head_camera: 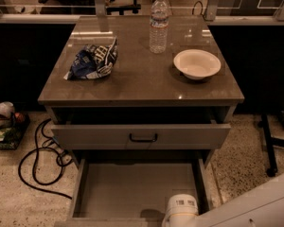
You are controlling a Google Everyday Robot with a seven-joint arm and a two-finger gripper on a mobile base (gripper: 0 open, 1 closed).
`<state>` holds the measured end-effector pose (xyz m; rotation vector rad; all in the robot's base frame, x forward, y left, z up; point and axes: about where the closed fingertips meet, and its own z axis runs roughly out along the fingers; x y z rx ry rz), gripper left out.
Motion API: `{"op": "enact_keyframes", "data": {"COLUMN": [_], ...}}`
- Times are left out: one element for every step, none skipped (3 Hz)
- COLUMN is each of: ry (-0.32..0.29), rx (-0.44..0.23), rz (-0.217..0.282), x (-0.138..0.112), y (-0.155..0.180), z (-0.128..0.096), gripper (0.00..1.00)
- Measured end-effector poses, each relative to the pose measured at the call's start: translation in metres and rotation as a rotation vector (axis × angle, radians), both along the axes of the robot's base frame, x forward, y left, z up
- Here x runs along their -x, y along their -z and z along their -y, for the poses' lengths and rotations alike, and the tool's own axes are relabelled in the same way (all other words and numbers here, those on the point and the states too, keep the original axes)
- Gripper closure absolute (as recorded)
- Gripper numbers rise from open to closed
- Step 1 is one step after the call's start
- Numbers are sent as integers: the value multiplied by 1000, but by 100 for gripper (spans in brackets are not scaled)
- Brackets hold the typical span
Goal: Close middle drawer
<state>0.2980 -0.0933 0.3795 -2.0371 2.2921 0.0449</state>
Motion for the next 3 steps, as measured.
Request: {"op": "enact_keyframes", "data": {"ry": [0, 0, 0], "rx": [0, 0, 0], "rz": [0, 0, 0], "x": [0, 0, 0], "y": [-7, -7, -8], "z": [0, 0, 0], "gripper": [64, 85, 100]}}
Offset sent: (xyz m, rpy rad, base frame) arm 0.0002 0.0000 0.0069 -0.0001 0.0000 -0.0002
